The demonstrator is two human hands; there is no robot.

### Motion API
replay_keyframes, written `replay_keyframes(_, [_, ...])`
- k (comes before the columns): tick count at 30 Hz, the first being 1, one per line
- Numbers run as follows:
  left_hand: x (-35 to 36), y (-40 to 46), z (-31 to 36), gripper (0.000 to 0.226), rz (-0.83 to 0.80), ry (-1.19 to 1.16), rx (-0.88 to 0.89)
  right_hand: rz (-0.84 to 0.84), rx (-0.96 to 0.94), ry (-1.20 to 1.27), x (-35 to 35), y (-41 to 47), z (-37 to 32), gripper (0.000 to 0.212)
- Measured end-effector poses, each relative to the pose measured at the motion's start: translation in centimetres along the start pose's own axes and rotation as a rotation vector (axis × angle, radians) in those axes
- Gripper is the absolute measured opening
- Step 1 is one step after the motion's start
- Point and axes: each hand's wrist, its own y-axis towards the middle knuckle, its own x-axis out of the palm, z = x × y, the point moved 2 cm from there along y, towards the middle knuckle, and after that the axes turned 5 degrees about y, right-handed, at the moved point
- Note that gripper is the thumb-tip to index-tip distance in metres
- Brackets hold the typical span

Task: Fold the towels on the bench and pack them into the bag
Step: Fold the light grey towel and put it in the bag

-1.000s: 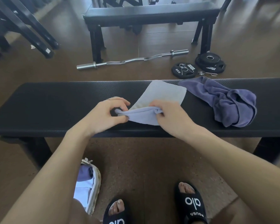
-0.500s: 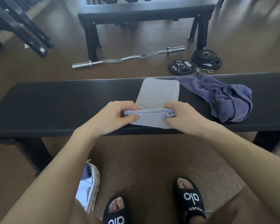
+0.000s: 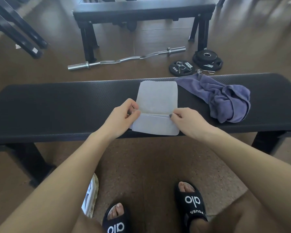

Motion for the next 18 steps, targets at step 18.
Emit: replay_keyframes(18, [1.7, -1.1, 2.4, 0.018, -0.059, 0.7, 0.543, 0.127, -0.467, -0.543, 3.2, -2.1, -1.2, 0.019])
